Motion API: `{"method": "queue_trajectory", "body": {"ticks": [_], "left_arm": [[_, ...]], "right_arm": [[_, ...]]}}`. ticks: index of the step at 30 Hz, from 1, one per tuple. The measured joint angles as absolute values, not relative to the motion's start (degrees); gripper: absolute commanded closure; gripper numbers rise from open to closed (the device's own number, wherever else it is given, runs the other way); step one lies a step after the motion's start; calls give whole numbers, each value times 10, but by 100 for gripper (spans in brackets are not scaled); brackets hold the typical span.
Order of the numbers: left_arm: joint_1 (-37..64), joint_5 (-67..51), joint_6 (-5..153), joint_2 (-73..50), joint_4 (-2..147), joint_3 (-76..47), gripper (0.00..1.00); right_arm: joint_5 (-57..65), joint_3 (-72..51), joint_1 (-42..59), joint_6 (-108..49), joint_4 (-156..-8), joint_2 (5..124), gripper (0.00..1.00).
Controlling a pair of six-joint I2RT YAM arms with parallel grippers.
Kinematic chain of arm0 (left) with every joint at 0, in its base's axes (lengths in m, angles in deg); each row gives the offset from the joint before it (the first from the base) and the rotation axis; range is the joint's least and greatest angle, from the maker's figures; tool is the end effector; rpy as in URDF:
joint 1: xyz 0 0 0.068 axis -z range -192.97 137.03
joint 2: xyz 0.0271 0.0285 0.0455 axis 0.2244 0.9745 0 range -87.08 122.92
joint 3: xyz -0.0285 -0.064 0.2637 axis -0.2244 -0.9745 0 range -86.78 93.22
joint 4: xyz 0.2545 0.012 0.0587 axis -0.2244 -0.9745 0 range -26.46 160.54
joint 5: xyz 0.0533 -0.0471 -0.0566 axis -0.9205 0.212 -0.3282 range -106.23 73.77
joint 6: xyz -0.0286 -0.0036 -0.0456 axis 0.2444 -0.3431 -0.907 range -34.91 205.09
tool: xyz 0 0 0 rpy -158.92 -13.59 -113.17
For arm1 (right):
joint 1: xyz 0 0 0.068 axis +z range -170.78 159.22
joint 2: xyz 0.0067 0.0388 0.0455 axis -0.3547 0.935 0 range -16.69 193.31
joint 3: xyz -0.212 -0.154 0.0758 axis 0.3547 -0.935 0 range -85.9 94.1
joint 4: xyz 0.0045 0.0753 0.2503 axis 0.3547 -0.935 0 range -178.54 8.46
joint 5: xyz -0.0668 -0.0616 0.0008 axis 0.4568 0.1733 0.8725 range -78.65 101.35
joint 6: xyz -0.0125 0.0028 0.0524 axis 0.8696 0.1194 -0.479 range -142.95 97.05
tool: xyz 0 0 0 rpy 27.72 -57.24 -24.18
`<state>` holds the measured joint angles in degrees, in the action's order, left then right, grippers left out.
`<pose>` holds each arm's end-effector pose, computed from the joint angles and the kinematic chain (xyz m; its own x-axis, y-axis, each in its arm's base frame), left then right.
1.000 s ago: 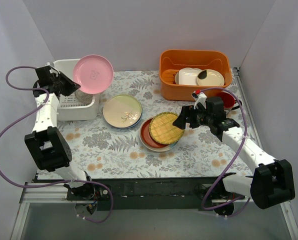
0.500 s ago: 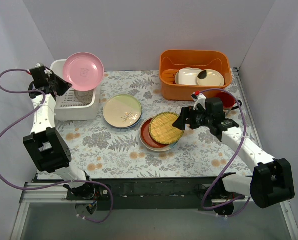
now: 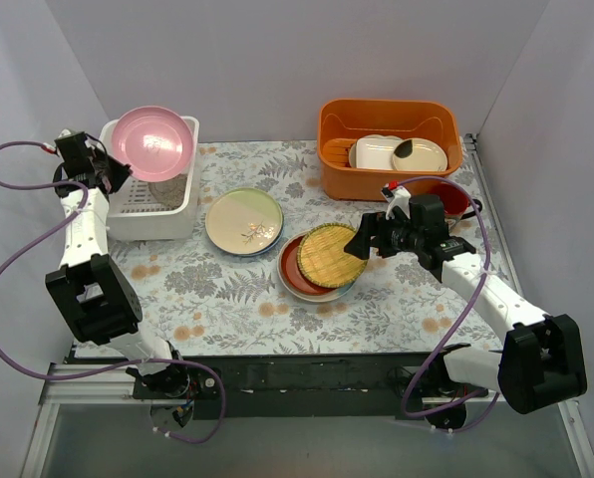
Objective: Place the plates into the plastic bin on the countertop
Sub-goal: Place the plate in the plastic bin.
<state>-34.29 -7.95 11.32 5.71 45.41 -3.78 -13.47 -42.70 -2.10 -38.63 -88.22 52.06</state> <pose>0.3503 0.1312 0.3321 0.0909 -0.9845 -0.1500 -0.5818 0.0697 -0.8103 0.2426 0.0978 0.2512 -0.6558 0.0372 -0.7540 -0.4672 0.7645 0.4441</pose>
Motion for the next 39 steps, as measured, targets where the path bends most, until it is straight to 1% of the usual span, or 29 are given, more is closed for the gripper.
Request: {"method": "queue_trajectory", "body": {"ticks": [22,33,39], "left_arm": [[-343,-170,129,65,457,-38,100],[-343,-175,153,139,438,-26,100],[-332,-200,172,161,432,-26,100]], "right_arm": [[-135,-437,-24,-386,-878,521,2],[-138,-437,-24,-386,-878,523,2],[-141,-442,-24,-387,-875,524,2]]}}
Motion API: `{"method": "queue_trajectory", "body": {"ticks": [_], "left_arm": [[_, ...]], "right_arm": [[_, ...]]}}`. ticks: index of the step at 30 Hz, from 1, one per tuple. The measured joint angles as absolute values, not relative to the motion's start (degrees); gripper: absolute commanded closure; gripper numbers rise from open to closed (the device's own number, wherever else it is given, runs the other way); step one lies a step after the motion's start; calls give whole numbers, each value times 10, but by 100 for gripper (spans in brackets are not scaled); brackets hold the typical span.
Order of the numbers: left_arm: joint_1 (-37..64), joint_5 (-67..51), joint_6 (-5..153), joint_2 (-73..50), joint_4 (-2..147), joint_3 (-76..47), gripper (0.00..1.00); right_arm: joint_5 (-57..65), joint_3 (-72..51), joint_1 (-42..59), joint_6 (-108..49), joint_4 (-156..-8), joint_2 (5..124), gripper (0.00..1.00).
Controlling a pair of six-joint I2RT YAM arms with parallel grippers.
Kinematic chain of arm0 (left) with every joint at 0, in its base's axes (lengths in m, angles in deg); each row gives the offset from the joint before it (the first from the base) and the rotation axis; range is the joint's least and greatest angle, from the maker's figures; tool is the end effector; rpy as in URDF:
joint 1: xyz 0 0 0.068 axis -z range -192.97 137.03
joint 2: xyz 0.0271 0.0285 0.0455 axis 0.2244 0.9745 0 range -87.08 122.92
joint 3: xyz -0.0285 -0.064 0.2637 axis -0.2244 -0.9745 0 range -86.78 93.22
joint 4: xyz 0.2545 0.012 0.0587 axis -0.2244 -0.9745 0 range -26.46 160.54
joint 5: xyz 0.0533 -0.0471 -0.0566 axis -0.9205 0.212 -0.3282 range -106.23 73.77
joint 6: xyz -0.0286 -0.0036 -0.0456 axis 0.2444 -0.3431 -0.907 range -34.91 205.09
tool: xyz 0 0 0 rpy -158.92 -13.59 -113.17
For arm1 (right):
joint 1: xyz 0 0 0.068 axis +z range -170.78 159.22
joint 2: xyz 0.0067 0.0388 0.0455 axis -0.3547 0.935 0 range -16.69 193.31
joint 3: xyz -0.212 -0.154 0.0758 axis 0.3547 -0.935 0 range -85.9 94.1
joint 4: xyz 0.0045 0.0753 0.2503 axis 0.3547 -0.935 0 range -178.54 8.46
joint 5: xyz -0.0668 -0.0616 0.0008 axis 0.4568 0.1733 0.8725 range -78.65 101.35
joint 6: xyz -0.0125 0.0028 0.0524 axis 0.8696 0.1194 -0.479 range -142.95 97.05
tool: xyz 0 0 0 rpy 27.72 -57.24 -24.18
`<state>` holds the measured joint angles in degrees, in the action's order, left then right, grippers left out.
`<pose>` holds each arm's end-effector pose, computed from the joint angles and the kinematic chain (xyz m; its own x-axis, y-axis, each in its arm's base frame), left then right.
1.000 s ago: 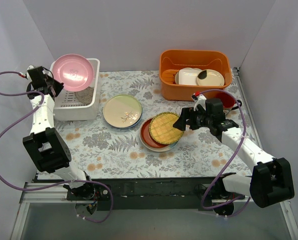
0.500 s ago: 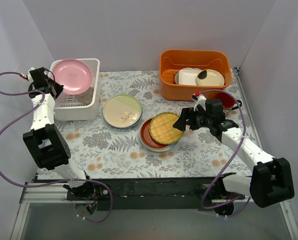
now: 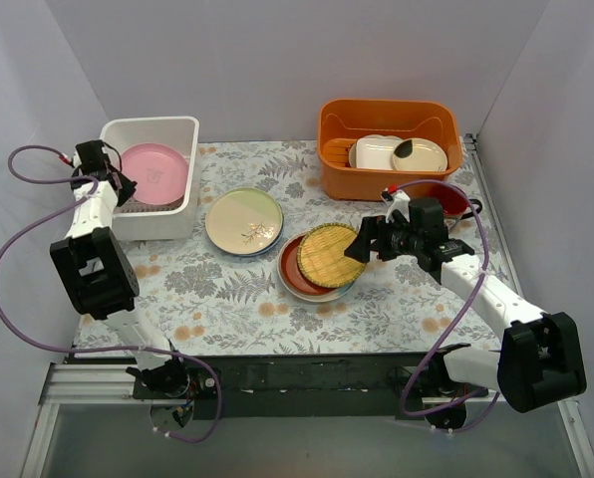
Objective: Place the plates into the plastic bin on the countertop
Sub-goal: Place the plate in the plastic bin.
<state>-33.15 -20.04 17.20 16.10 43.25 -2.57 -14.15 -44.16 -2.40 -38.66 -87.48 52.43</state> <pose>0.3813 0.1427 0.2685 0.1037 -0.9468 -0.3047 -0.7740 0.1155 -0.6225 0.2416 0.0965 0.2424 -0.6713 0.0345 -0.7404 -0.4614 0.7623 0.4539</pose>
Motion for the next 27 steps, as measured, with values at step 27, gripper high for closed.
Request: {"method": "queue_trajectory", "body": {"ticks": [27], "left_arm": [[-296,-242,227,215,371,52,72]], "right_arm": [[-143,-456,-24,-389,-868,525,2]]}}
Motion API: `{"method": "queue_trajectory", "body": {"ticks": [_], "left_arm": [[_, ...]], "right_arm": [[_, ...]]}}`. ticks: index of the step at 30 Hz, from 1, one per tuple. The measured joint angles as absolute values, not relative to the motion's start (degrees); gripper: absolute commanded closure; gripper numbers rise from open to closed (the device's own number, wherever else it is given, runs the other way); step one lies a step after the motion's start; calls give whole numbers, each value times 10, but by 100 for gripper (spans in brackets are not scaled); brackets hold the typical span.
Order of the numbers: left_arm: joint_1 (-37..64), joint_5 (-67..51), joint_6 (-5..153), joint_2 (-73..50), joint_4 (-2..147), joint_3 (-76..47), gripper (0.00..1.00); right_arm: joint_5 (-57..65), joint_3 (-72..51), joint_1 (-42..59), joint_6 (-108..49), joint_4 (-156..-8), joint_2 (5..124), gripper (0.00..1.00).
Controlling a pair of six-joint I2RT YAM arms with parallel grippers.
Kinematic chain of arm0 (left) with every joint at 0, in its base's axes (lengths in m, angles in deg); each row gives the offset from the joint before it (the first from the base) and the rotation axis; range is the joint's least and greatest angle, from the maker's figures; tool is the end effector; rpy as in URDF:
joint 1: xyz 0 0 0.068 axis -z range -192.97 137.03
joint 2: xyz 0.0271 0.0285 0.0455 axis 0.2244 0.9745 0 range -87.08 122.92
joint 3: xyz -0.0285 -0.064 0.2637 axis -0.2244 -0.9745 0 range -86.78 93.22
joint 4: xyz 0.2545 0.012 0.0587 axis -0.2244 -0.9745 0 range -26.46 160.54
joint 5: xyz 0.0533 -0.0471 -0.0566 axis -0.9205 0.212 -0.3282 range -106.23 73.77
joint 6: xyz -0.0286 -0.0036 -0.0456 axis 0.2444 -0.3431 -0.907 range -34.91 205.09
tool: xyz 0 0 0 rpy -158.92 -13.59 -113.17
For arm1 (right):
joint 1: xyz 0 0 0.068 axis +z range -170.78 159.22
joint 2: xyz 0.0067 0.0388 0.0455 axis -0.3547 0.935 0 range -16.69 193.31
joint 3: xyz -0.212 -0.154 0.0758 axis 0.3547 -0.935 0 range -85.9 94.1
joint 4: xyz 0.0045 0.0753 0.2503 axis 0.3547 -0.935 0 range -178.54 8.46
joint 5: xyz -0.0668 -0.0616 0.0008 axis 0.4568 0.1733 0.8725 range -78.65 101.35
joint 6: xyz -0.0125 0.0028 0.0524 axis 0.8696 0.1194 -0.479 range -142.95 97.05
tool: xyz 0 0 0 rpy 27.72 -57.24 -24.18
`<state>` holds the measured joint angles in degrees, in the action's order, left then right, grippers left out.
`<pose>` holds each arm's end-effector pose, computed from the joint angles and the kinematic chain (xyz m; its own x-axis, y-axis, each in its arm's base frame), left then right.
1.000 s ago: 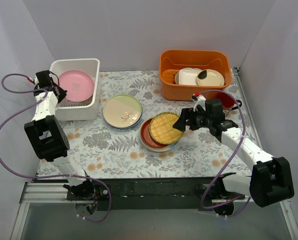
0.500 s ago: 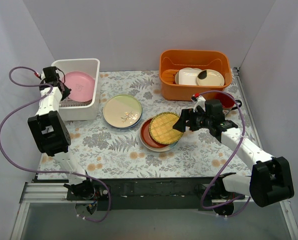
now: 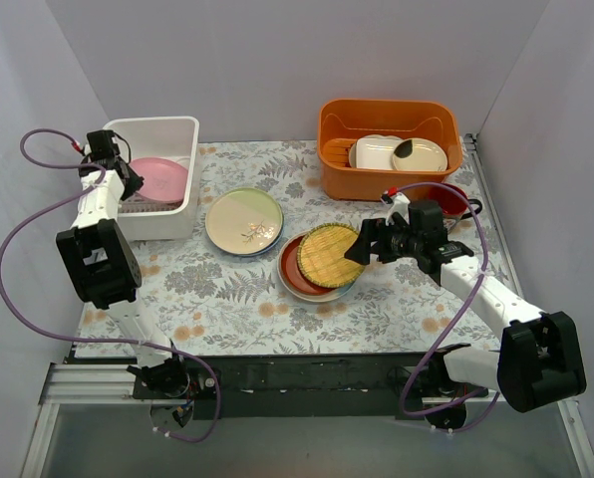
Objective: Place the plates into the plastic bin on the countertop
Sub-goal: Place the plate in the plastic bin.
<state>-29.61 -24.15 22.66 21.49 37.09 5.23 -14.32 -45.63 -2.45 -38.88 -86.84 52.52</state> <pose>0.4070 0.1268 0.2677 -0.0130 -0.9203 -0.3910 -0.8212 0.2329 -0.5209 0.2395 0.0956 0.2345 -0.6846 0.0338 -0.7281 -0.4528 0.7630 0.4612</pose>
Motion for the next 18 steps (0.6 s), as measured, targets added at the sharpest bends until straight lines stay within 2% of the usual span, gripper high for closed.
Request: {"method": "queue_trajectory", "body": {"ticks": [7,10,11,12,18], "left_arm": [[-295,-239,233,215,364,56,36],[-294,-235,236,215,364,56,25],[-294,-233,238,214,364,56,16],[-294,-231,239,212,365,56,2],[-293,-214,242,160,397,23,2]], "right_arm": [[-143,-457,-24,-389,-865,525,2],[-143,-459,-24,-389,-865,525,2],[-143,-460,-24,-389,-865,525,2],[-143,-461,-24,-389,-865,525,2],[-143,-461,-24,-389,-865,525,2]]}}
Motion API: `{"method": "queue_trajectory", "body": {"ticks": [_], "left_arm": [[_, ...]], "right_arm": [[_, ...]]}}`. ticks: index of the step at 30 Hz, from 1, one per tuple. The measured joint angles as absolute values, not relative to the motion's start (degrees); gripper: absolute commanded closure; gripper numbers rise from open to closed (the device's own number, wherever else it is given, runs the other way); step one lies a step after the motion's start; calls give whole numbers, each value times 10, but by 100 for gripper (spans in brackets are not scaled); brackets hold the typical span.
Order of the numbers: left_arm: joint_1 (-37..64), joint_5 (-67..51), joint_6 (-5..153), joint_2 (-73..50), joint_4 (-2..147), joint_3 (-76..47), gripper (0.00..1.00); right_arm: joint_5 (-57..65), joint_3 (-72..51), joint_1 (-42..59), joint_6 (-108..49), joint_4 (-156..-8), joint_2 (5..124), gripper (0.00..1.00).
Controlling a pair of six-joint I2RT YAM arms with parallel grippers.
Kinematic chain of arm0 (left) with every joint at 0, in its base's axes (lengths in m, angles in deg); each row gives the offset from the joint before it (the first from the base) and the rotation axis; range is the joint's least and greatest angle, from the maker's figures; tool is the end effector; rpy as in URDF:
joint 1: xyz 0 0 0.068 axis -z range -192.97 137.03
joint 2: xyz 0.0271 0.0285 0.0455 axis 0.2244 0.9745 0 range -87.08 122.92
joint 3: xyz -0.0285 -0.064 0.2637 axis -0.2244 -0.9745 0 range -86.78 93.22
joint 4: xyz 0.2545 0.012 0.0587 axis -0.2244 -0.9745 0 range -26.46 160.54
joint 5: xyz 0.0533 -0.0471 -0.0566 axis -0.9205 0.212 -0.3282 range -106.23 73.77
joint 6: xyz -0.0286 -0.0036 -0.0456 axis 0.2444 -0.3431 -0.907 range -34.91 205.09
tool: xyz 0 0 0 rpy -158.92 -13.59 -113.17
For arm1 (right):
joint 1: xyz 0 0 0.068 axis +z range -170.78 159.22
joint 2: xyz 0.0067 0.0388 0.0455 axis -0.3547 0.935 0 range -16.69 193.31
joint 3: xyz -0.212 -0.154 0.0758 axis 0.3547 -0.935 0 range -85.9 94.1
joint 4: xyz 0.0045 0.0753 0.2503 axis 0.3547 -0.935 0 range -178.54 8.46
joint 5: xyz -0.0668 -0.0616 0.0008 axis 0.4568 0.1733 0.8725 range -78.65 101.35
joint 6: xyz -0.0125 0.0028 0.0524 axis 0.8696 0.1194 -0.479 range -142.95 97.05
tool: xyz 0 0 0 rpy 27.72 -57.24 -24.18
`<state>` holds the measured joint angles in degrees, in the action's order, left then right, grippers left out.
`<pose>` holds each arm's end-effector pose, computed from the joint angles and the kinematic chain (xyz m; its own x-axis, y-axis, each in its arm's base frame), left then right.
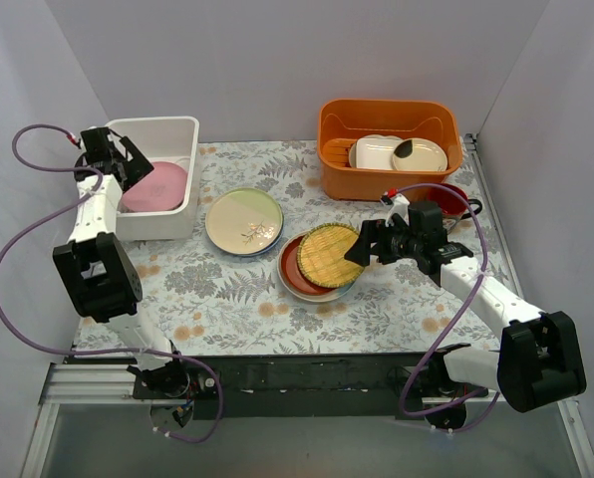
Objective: Place the plates into the plastic bin on the countertop
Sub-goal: Place the plate in the plastic bin, then pick up the plate at the center of the board.
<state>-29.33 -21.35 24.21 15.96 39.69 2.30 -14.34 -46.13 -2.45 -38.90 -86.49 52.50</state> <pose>0.3920 0.1184 0.2927 -0.0308 -0.9159 -0.4002 -0.7568 0.2829 -0.5892 0.2387 0.0954 0.2322 -0.6864 0.0335 -0.7264 -0.4518 0.7631 0.4621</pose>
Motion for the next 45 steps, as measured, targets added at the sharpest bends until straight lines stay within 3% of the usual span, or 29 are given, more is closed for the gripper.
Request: {"method": "queue_trajectory", "body": {"ticks": [16,25,34,38,43,45], "left_arm": [[-288,-172,238,108,434,6,2],[-245,-135,238,60,438,0,2],[-191,-93,224,22,441,-34,2],[-170,-66,219,18,445,-53,2],[-146,-36,216,1,455,-78,2],[-140,-28,216,-6,459,-83,2]], "right_arm": [[-143,-464,-24,-390,-865,525,2],[-136,-469,-28,-395,-860,525,7],[-135,-483,-31,-409,-852,548,28],[-134,-483,-32,-414,-844,550,46],[-133,-483,-35,-423,-842,558,57],[-132,-483,-35,-426,-841,563,67]]}}
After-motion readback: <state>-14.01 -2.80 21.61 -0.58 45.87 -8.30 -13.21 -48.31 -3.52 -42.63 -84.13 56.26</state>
